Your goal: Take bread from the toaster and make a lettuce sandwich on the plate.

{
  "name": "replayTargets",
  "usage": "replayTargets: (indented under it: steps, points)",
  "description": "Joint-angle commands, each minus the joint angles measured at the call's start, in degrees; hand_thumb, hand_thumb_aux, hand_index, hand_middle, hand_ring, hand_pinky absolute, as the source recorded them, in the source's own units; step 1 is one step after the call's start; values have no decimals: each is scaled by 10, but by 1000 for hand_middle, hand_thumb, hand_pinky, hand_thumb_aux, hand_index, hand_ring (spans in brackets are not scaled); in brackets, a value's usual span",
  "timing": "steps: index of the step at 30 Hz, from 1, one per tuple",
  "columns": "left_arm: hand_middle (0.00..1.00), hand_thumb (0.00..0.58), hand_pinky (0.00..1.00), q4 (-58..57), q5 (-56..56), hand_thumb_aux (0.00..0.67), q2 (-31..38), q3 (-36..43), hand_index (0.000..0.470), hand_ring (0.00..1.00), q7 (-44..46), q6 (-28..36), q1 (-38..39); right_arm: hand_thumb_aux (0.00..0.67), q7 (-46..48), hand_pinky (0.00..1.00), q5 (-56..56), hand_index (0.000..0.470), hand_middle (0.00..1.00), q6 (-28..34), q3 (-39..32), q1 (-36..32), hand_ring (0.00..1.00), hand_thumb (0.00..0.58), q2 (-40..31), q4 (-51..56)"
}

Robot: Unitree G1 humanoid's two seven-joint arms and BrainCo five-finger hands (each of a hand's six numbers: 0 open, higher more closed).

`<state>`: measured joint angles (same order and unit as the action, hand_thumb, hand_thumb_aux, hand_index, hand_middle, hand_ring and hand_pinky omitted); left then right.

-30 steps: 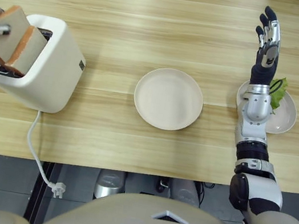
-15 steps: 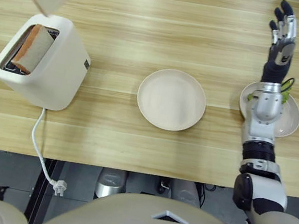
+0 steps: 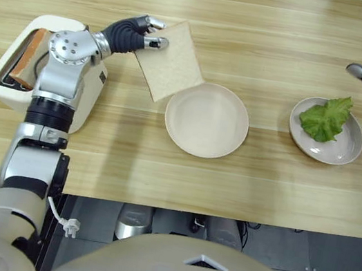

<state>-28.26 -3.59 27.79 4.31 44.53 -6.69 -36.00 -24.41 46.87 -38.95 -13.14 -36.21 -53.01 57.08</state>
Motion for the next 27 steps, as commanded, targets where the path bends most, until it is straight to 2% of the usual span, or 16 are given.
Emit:
replayTargets:
  steps: [1,5,13,27]
  points:
    - [1000,580,1000,-77,48,670,-21,41,460,1000,1,-45,-28,0,-151,0,174,0,0,87,-144,-9,0,0,-19,63]
    - [1000,580,1000,-152,71,670,-53,69,460,1000,16,-80,-58,0,-204,0,200,0,0,106,-201,-14,0,0,-8,117]
    - [1000,580,1000,-244,91,670,-108,101,460,1000,53,-128,-79,0,-232,0,211,0,0,133,-260,-35,0,0,13,158]
    - [1000,580,1000,-343,138,670,-134,106,460,1000,29,-184,-116,0,-217,0,189,0,0,171,-287,-38,0,0,20,189]
